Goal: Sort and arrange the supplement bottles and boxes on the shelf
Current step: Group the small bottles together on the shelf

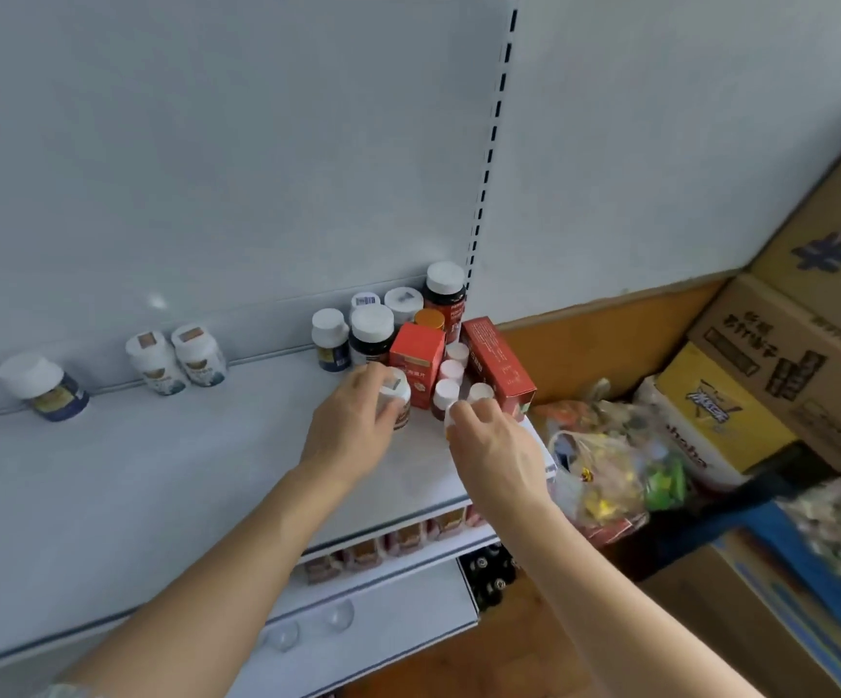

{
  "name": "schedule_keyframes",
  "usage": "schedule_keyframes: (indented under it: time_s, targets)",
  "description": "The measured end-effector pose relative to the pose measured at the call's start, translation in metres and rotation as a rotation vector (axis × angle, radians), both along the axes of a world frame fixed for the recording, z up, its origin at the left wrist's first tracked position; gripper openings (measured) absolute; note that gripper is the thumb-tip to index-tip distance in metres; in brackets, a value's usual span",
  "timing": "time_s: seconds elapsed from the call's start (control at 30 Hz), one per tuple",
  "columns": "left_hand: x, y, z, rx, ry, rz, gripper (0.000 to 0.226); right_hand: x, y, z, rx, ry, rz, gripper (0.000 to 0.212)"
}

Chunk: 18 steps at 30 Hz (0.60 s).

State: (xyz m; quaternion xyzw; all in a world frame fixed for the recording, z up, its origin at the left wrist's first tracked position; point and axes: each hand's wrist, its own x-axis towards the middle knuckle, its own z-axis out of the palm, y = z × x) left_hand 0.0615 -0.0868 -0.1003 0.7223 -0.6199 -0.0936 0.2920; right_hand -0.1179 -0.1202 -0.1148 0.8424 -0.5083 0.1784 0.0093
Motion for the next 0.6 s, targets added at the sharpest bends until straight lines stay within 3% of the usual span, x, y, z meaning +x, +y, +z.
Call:
schedule_keyframes:
  time_s: [0.1, 0.17, 0.3, 0.6]
  targets:
    - [0.006, 0.010, 0.006, 0.029, 0.187, 0.025, 0.020, -0.006, -0.006, -0.002, -0.017, -0.071, 0.088, 0.018]
    - [0.012, 0.020, 0.011, 0.072, 0.359, 0.038, 0.015, -0.009, -0.007, 0.000, -0.011, -0.215, 0.191, 0.011]
    - [0.023, 0.042, 0.027, 0.099, 0.703, 0.043, 0.015, 0.000, -0.004, 0.025, 0.141, -0.498, 0.365, 0.019]
    - [0.053, 0.101, 0.042, 0.024, 0.844, 0.150, 0.021, 0.054, 0.020, 0.042, 0.420, -0.584, 0.515, 0.022]
